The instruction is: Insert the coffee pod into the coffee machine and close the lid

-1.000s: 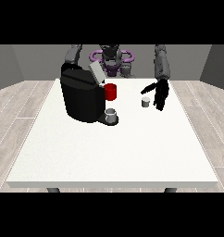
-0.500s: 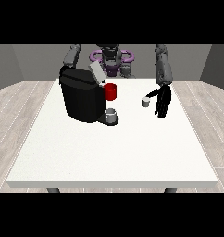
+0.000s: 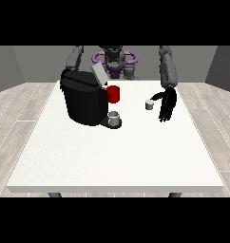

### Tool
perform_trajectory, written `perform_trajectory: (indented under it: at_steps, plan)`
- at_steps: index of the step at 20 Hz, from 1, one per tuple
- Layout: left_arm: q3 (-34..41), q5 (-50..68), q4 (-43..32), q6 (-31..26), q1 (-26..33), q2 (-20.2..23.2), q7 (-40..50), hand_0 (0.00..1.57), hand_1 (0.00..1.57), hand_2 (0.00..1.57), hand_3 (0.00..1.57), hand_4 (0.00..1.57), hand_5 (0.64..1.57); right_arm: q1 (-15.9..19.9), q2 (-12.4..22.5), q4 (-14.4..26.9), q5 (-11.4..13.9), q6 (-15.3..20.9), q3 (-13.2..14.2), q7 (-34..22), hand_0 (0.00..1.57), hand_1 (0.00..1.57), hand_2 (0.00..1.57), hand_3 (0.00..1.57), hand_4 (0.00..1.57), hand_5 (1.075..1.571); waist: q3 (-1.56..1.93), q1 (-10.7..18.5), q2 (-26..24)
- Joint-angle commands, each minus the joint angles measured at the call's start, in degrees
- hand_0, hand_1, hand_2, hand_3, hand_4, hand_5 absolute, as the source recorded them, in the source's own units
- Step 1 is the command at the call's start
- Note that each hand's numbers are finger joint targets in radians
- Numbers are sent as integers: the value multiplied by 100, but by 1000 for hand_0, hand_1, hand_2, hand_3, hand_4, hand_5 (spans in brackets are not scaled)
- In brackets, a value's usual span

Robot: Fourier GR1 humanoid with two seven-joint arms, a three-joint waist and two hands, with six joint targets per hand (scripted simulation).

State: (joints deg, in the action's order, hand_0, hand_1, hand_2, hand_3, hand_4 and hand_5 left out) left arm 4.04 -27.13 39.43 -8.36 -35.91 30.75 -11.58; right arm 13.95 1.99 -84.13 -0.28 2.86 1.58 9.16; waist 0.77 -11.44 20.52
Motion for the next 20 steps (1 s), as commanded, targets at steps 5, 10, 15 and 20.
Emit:
perform_trajectory:
  at_steps: [5, 10, 15, 20]
  plan:
    - [-250, -406, -244, 385, -10, -344, -399, 1124, 1124, 1180, 1011, 0, 1571, 55, 23, 208, -135, -22, 173, 139, 0, 0, 0, 0, 406, 1571, -80, -20, 52]
    - [-385, -634, -223, 500, -61, -434, -394, 1182, 1182, 1198, 1083, 0, 1571, 7, -96, 469, 12, 116, 97, 320, 0, 0, 0, 0, 328, 1571, -80, -9, -9]
    - [-478, -737, -269, 457, -75, -675, -180, 1262, 1262, 1250, 1097, 73, 1571, 97, -9, 485, -34, -25, 58, 102, 0, 0, 0, 0, 292, 1571, -79, -109, -259]
    - [-665, -982, -171, 685, 10, -982, -60, 1331, 1331, 1334, 1177, 71, 1571, -87, -191, 890, 56, 342, -93, 408, 0, 0, 0, 0, 379, 1571, -78, 131, -435]
